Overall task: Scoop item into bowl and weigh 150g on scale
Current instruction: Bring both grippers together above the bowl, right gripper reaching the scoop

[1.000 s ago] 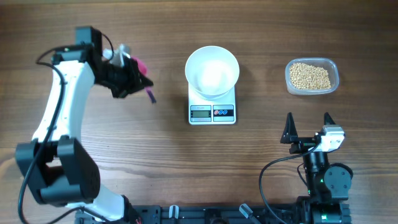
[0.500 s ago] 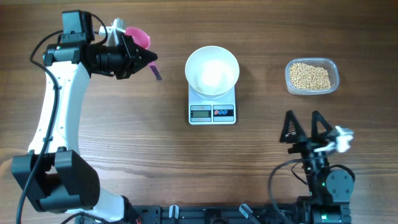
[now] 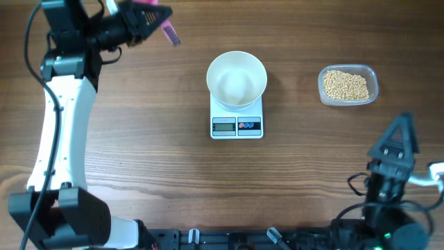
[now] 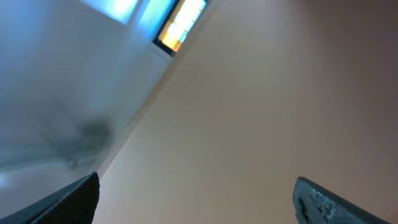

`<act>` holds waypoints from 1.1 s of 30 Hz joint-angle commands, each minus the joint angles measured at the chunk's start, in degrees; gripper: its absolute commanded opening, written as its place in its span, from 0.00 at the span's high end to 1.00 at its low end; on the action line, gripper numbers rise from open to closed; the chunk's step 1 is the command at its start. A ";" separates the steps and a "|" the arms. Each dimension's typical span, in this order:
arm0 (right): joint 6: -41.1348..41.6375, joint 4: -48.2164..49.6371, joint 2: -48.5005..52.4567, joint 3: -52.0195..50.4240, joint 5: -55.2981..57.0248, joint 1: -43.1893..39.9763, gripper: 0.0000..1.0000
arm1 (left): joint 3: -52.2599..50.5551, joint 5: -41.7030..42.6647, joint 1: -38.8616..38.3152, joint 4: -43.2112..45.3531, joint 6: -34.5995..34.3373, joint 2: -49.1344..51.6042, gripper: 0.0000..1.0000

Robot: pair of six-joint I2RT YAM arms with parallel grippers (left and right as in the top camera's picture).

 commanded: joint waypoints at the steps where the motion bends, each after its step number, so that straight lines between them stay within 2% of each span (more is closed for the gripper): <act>1: -12.63 -10.27 10.93 16.04 -7.21 -0.20 0.00 | 0.83 0.83 -1.75 7.98 -11.47 -2.14 0.96; 6: -20.87 -27.06 26.95 36.15 -22.32 -0.17 0.00 | 0.83 -4.09 -5.77 10.16 -13.14 -2.12 0.96; 8: -25.29 -29.14 33.29 42.47 -34.56 -0.17 0.00 | 0.83 -8.04 -7.98 10.51 -17.09 -2.12 0.96; 10: -24.85 -28.52 37.51 45.29 -43.52 -0.17 0.00 | 0.83 -10.47 -9.44 12.00 -20.94 -2.14 0.96; 12: -21.16 -25.62 40.54 46.01 -48.28 -0.17 0.01 | 0.83 -12.39 -11.10 15.02 -25.05 -2.12 0.96; 16: -3.41 -19.85 46.69 46.01 -50.16 -0.17 0.00 | 0.83 -14.29 -14.64 26.29 -30.62 -2.12 0.96; 17: 2.21 -18.75 48.59 46.01 -50.84 -0.17 0.08 | 0.83 -15.30 -15.80 29.51 -31.58 -2.12 0.96; 19: 9.07 -16.52 51.19 46.01 -52.89 -0.17 0.09 | 0.83 -17.22 -17.49 32.39 -32.41 -2.12 0.96; 21: 14.34 -12.48 53.88 46.01 -56.68 -0.17 0.01 | 0.83 -20.20 -19.67 31.71 -32.39 -2.12 0.96; 25: 21.40 -1.38 58.21 46.01 -63.01 -0.17 0.00 | 0.83 -28.46 -24.79 25.66 -32.41 -2.10 0.96; 27: 24.92 -0.96 59.12 46.01 -62.97 -0.17 0.04 | 0.81 -31.74 -27.19 25.05 -32.39 -2.08 0.96; 33: 28.68 -0.42 59.45 46.01 -62.99 -0.17 0.27 | 0.83 -39.71 -33.05 25.05 -32.46 -2.05 0.96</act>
